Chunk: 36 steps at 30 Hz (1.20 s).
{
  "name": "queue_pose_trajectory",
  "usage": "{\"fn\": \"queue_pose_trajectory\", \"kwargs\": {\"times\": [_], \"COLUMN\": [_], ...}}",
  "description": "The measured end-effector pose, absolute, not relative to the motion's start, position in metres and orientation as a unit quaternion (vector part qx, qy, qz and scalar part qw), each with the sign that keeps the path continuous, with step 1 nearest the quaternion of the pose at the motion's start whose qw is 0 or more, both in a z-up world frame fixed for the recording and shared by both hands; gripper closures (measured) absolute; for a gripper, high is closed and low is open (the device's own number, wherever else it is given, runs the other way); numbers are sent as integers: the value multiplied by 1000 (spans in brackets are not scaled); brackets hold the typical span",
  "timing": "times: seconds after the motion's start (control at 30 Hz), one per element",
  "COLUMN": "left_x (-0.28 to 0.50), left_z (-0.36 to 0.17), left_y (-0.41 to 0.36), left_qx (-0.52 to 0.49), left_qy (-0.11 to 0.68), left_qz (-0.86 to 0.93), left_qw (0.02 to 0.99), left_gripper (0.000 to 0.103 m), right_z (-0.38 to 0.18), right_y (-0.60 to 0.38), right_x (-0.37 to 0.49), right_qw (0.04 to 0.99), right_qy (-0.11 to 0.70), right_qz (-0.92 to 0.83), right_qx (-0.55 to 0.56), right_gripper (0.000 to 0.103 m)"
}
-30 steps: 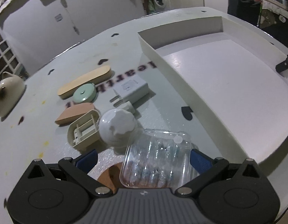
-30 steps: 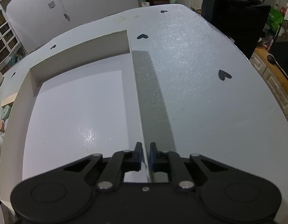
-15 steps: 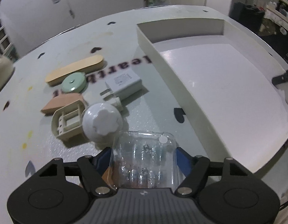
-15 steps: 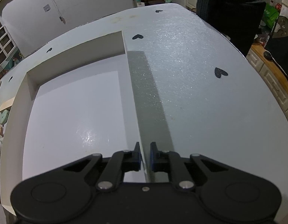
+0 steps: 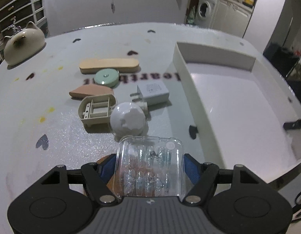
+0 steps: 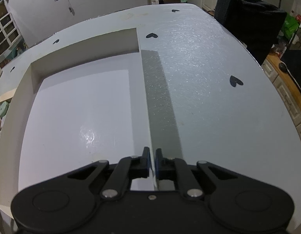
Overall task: Organize rigid objects
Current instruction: 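Carry the blister pack with the left tool into the white tray and release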
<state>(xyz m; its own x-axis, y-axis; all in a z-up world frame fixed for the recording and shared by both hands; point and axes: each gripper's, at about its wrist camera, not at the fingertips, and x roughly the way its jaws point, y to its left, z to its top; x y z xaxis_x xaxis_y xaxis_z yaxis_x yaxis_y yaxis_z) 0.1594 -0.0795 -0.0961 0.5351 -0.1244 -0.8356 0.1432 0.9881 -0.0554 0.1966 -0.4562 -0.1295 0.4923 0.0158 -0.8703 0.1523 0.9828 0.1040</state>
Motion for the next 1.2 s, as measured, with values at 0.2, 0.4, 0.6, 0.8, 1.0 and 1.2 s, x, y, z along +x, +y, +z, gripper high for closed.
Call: {"fn": "queue_pose_trajectory", "kwargs": {"times": [0.2,0.4,0.6,0.8,1.0,1.2], "left_x": [150,164,187,197,197,203], "left_z": [-71,-47,-40,-47,-69,-96], "left_y": [-87,-105,-140,-179,-207,-209], "left_qx": [-8,-32,-53,-74,-70,-81], "left_qy": [449,431,445,479,523,578], "left_qz": [-82,-95,-122,-134,-125,-101], "left_qw": [890,897,886,865,840,806], "left_gripper": [30,30,30,30,30,30], "right_z": [-130,-130,-129,-129,-129,-129], "right_y": [-458,-456,-456,-453,-455,-453], "right_x": [196,196,196,196,197,197], "right_qw": [861,863,864,864,862,861], "right_qy": [500,499,498,498,501,502], "right_qz": [-35,-29,-23,-29,-33,-37], "right_qx": [87,75,71,66,72,68], "right_gripper": [97,97,97,97,97,96]}}
